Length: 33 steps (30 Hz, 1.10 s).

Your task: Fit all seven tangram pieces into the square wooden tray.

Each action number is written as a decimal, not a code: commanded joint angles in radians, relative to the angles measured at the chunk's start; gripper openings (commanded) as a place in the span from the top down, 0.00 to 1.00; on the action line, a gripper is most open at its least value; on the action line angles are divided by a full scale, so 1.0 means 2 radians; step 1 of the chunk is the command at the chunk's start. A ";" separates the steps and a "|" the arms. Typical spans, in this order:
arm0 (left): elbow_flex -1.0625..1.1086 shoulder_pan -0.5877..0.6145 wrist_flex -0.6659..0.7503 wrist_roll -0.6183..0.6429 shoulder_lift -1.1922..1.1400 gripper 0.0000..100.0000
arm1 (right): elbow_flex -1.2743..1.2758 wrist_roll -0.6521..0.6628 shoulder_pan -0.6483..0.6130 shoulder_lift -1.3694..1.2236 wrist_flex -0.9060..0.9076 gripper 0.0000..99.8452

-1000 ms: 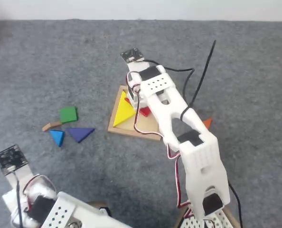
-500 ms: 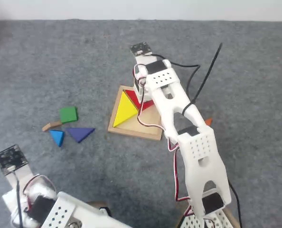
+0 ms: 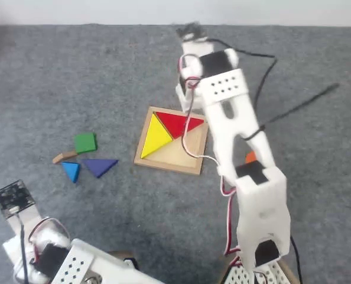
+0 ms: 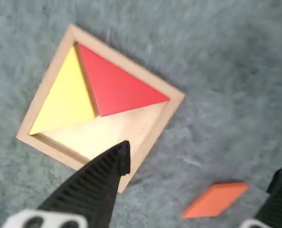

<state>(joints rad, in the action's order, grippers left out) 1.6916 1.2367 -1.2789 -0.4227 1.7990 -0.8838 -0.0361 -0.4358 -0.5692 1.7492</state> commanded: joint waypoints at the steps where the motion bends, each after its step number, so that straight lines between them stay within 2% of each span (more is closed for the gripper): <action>1: -0.003 0.004 -0.003 -0.005 0.008 0.90 | -0.009 0.006 0.030 0.121 0.024 0.55; 6: -0.003 0.000 -0.005 -0.012 0.008 0.90 | 0.121 0.021 0.086 0.255 0.018 0.55; 12: -0.003 0.000 -0.002 -0.068 0.008 0.90 | 0.377 0.055 0.158 0.429 -0.051 0.55; 18: -0.003 0.002 0.005 -0.068 0.008 0.90 | 0.697 0.064 0.234 0.557 -0.199 0.55; 21: -0.003 0.001 0.005 -0.066 0.008 0.90 | 0.800 0.061 0.242 0.567 -0.282 0.55; 24: -0.003 0.001 0.005 -0.066 0.008 0.90 | 0.833 0.061 0.217 0.549 -0.314 0.55; 28: -0.003 0.004 -0.010 -0.068 0.008 0.90 | 0.799 0.061 0.162 0.481 -0.314 0.55; 33: -0.003 0.002 -0.012 -0.068 0.008 0.90 | 0.739 0.038 0.163 0.378 -0.330 0.55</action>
<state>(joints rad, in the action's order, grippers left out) 1.6916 1.2367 -1.2958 -0.5470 1.7990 0.7119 0.0744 -0.1120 0.3053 1.1354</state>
